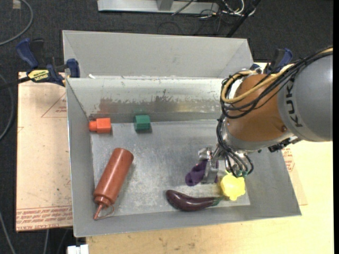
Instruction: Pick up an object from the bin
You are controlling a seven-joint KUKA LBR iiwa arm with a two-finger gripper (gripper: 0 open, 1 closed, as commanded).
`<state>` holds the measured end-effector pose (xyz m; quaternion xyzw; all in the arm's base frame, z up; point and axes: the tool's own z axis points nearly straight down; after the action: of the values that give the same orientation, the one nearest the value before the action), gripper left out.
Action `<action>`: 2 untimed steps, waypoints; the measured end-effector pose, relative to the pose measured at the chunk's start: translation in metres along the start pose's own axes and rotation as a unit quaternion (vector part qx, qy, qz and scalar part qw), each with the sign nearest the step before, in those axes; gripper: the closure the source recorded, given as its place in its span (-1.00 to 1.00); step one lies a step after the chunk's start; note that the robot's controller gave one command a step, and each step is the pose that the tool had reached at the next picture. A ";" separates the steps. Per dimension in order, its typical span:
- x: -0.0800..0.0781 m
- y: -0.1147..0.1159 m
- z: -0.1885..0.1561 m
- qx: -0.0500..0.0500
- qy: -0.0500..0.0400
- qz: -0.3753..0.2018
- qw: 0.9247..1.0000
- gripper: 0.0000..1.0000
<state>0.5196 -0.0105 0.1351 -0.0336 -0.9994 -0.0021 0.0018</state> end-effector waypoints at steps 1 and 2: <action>-0.002 0.000 -0.019 0.000 -0.004 0.000 1.000 1.00; -0.003 0.000 -0.029 0.000 -0.006 0.000 1.000 1.00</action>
Offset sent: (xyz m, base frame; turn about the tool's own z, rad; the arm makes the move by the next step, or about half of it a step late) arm 0.0001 0.0001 0.0024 0.0000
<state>0.5226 -0.0106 0.1639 -0.0333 -0.9994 -0.0022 -0.0039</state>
